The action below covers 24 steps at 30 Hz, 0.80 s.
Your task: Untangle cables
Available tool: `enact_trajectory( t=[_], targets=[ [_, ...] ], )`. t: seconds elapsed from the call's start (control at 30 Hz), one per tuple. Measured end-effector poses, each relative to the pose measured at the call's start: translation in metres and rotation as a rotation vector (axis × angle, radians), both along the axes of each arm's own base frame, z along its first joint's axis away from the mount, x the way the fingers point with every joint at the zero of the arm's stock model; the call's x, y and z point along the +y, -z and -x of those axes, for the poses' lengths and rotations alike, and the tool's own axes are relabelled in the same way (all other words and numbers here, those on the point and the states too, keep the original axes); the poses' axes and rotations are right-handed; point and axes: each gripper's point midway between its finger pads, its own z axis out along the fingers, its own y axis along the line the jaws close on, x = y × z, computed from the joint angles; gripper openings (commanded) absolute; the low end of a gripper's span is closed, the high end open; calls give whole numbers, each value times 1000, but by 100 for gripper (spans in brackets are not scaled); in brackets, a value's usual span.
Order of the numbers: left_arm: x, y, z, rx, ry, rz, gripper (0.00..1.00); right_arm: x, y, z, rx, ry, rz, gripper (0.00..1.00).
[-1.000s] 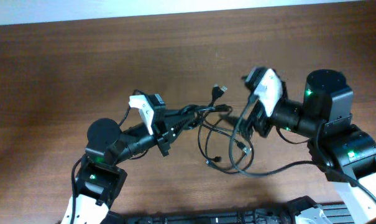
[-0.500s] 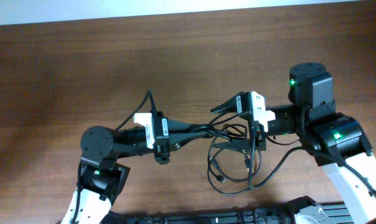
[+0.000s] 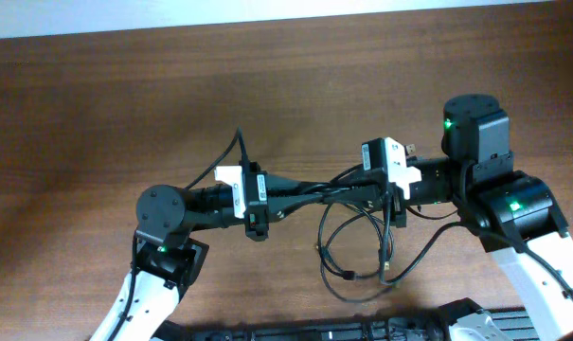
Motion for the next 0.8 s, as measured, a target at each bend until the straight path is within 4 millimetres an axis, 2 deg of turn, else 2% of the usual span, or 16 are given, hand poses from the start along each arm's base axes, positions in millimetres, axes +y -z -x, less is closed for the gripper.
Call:
enact_trajectory(
  t=[0.03,0.13,0.17,0.2,0.27,0.3,0.37,0.43,0.47,0.53,0.7,0.77,0.8],
  targets=[
    [0,0,-2,6,-12,3,42,0,2,-2,0,11,9,4],
    [2,-14,0,4,-12,47,53,-3,6,-18,-24,93,52,4],
    [3,-17,-2,14,-21,61,61,-3,4,-25,-31,121,51,4],
    [5,-25,-4,21,-35,90,63,-5,-2,-34,-28,160,36,4],
    [8,-28,-9,70,-53,109,70,-15,-6,-49,5,237,17,4],
    [12,-29,-15,109,-72,120,79,-29,-13,-66,28,324,-8,4],
    [19,-32,-27,232,-112,153,82,-46,-23,-88,73,441,-53,4],
    [24,-36,-40,341,-159,203,87,-47,-39,-95,130,472,-128,4],
    [26,-37,-43,370,-169,218,87,-45,-57,-96,120,456,-189,4],
    [27,-37,-46,402,-179,233,88,-42,-71,-92,202,433,-252,4],
    [29,-39,-49,418,-195,249,93,-34,-79,-77,312,338,-287,4],
    [29,-40,-51,423,-202,256,98,-19,-84,-65,300,271,-286,4],
    [29,-40,-50,429,-198,257,98,-14,-84,-61,306,251,-283,4]
  ],
)
